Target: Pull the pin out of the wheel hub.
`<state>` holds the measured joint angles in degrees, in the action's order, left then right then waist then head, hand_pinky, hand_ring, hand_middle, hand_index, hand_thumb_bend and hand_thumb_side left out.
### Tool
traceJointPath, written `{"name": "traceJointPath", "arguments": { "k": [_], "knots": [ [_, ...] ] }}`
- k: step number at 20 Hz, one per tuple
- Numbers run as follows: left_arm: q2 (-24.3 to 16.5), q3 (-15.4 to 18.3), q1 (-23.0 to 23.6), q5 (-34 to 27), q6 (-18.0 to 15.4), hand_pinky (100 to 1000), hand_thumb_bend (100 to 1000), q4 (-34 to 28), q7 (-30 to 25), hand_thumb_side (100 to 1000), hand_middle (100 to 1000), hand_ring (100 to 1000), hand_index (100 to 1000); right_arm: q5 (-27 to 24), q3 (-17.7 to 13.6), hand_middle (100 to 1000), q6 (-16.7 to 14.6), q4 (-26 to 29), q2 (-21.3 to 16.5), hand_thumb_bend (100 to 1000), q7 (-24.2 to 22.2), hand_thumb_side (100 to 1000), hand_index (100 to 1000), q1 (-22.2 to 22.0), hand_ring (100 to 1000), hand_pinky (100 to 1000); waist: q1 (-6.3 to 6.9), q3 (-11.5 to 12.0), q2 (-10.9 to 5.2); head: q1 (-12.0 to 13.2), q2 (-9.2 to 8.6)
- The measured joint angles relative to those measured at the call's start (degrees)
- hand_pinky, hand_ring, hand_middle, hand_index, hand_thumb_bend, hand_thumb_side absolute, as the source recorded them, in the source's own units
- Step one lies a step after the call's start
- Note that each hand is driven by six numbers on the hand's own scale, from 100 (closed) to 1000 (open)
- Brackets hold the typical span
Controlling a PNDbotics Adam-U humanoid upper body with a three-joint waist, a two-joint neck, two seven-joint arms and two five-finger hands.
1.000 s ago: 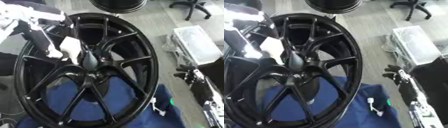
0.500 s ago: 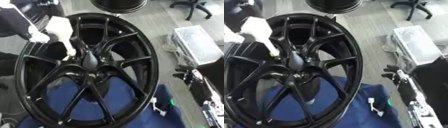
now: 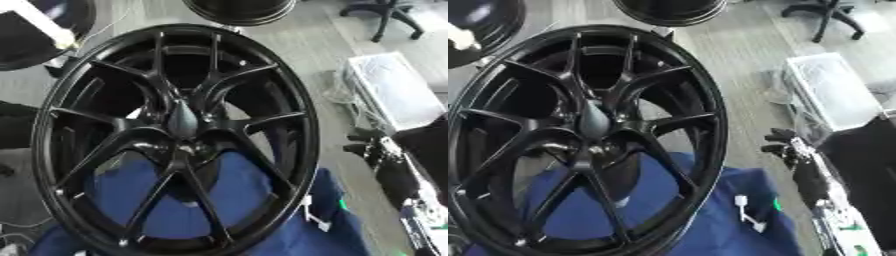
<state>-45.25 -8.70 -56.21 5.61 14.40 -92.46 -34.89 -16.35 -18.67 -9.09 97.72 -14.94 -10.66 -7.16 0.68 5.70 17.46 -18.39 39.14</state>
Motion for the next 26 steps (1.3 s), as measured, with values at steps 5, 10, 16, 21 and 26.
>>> {"name": "traceJointPath", "arguments": {
  "k": [5, 10, 16, 21, 26],
  "knots": [
    [-6.77, 7.66, 12.48, 0.64, 0.62, 792, 100, -5.67, 8.57, 100, 535, 594, 306, -0.08, -0.37, 713, -0.3, 0.22, 0.18, 100, 0.31, 796, 802, 0.02, 695, 916, -0.82, 1.0, 0.02, -0.47, -0.01],
    [-9.11, 14.98, 26.84, 0.22, 1.8, 794, 100, -10.02, 16.86, 100, 532, 587, 309, -0.46, -0.85, 713, -0.58, 0.39, 0.63, 100, 0.6, 792, 803, 0.03, 695, 917, -1.73, 2.19, 0.18, -0.56, -0.04],
    [-5.88, 21.31, 39.68, -1.16, 3.44, 820, 100, -12.44, 24.2, 100, 581, 610, 436, -0.59, -1.77, 713, -0.94, 0.7, 1.14, 100, 1.22, 791, 803, 0.07, 695, 917, -2.14, 3.46, 0.6, -0.53, -0.4],
    [-0.74, 23.42, 46.27, 0.86, 4.69, 879, 100, -11.17, 25.89, 100, 719, 724, 767, -0.62, -1.8, 713, -0.84, 0.7, 1.38, 100, 1.35, 793, 803, 0.37, 695, 917, -2.61, 3.94, 1.06, -0.37, -0.55],
    [2.09, 24.05, 48.54, 3.74, 4.18, 920, 500, -8.07, 23.22, 426, 785, 777, 949, -0.62, -1.83, 713, -0.83, 0.7, 1.62, 100, 1.34, 795, 804, 0.6, 695, 917, -2.63, 4.05, 1.15, -0.3, -0.72]
  ]
}}
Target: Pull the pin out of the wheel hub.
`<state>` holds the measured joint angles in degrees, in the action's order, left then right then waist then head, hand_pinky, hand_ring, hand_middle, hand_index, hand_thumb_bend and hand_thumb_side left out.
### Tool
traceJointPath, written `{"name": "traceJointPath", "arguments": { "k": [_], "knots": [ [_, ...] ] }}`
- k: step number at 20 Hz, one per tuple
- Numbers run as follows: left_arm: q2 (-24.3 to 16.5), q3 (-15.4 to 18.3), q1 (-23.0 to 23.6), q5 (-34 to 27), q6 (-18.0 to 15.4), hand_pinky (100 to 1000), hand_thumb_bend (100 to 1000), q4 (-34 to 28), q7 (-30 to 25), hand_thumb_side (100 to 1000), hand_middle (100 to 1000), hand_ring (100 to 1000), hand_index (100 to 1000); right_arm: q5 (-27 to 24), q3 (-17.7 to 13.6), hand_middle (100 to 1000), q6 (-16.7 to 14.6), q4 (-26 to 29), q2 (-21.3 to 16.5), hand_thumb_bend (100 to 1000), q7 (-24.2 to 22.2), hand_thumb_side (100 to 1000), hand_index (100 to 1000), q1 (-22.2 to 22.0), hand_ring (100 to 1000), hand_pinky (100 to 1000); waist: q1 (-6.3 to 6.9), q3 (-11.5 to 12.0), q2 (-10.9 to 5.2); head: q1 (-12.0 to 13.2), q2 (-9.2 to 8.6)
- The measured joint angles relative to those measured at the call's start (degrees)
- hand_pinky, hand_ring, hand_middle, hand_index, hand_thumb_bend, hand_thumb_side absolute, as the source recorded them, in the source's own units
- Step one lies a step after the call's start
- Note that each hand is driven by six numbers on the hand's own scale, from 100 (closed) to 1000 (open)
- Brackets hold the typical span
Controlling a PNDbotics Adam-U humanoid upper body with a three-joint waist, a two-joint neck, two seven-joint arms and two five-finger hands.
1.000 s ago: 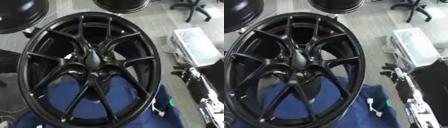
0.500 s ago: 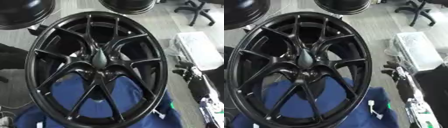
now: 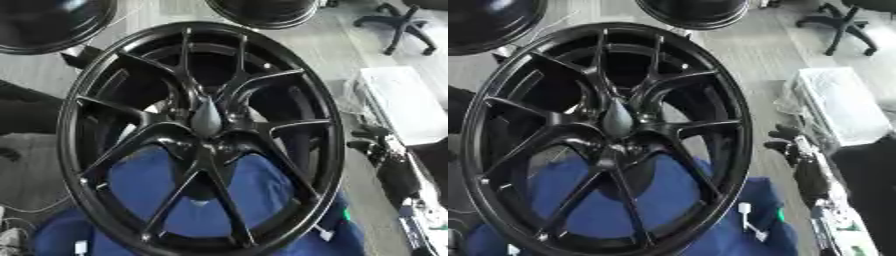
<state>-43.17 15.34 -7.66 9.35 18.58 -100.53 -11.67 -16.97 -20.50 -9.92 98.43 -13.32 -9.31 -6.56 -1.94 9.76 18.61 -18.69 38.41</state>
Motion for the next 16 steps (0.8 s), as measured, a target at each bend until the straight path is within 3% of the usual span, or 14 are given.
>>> {"name": "traceJointPath", "arguments": {
  "k": [8, 10, 12, 14, 16],
  "knots": [
    [1.44, 0.88, 0.53, 4.23, -1.14, 931, 492, 3.83, -2.59, 516, 794, 780, 973, 0.0, -0.31, 714, -0.01, 0.0, 0.08, 100, 0.01, 793, 804, -0.01, 695, 918, 0.0, -0.18, 0.02, 0.08, -0.31],
    [1.6, 0.91, 0.53, 4.12, -1.4, 932, 411, 3.82, -2.74, 549, 790, 773, 963, -0.06, -0.31, 714, -0.01, 0.0, 0.13, 100, 0.01, 793, 804, -0.01, 695, 918, 0.0, -0.26, 0.02, 0.16, -0.31],
    [2.18, 1.09, 0.49, 3.22, -1.65, 936, 179, 3.71, -2.33, 623, 788, 757, 960, -0.22, -0.32, 714, -0.01, 0.0, 0.14, 100, 0.01, 793, 804, -0.01, 695, 918, -0.01, -0.29, 0.02, 0.23, -0.33],
    [3.06, 1.38, 0.16, 0.25, -1.87, 896, 103, 2.93, -0.01, 804, 755, 691, 936, -0.38, -0.32, 714, -0.01, 0.0, 0.16, 100, 0.01, 792, 803, -0.01, 695, 918, -0.03, -0.29, 0.02, 0.35, -0.34],
    [4.27, 1.69, -0.18, -5.43, -2.77, 871, 147, 1.49, 5.22, 797, 720, 653, 862, -0.43, -0.32, 714, 0.01, 0.0, 0.25, 100, 0.0, 790, 803, -0.01, 695, 918, -0.11, -0.31, 0.01, 0.44, -0.44]
  ]
}}
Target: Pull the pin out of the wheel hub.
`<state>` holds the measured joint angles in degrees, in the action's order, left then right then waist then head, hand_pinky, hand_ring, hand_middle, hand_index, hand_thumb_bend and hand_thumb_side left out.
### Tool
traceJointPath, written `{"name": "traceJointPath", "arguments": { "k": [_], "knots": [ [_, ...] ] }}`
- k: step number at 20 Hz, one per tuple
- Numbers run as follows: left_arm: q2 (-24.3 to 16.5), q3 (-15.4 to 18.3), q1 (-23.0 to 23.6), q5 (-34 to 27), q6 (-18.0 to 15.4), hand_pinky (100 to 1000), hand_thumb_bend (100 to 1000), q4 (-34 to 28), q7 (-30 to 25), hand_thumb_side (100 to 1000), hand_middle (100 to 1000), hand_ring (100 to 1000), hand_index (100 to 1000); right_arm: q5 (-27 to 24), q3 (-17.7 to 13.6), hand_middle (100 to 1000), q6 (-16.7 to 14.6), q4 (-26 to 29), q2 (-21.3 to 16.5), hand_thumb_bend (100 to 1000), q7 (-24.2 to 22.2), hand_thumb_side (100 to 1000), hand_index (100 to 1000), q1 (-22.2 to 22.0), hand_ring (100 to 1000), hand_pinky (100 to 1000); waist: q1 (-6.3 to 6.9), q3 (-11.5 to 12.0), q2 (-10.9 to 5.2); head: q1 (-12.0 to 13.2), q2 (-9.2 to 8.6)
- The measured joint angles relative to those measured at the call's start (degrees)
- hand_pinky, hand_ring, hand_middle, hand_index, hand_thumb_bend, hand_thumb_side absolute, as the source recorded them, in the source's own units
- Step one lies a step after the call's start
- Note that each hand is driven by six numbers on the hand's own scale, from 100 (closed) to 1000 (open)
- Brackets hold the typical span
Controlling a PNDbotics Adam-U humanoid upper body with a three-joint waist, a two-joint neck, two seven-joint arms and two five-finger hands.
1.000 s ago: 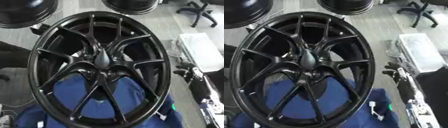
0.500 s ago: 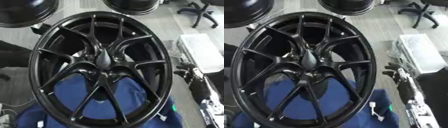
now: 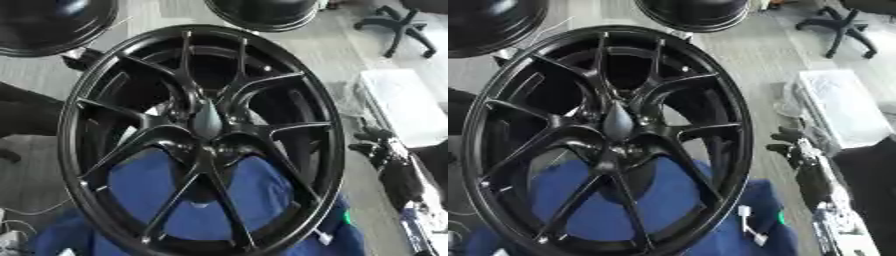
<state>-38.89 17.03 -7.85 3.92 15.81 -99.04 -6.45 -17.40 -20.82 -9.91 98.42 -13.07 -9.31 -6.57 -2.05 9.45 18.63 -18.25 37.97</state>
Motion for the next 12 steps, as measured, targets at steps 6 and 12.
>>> {"name": "traceJointPath", "arguments": {
  "k": [6, 12],
  "knots": [
    [4.71, -1.46, -0.63, -23.97, -8.98, 883, 237, -3.69, 17.61, 815, 736, 678, 824, -0.49, 0.02, 714, -0.03, 0.04, 0.21, 100, -0.05, 782, 804, -0.01, 695, 918, -0.41, -0.79, -0.01, 0.44, -0.03],
    [11.27, -4.39, -0.76, -33.96, -13.04, 879, 252, -2.98, 21.96, 831, 750, 680, 823, -1.55, 0.1, 714, 0.28, 0.41, 0.21, 100, -0.33, 775, 804, 0.54, 694, 918, -0.67, -1.28, -0.01, 1.23, 0.18]
  ]
}}
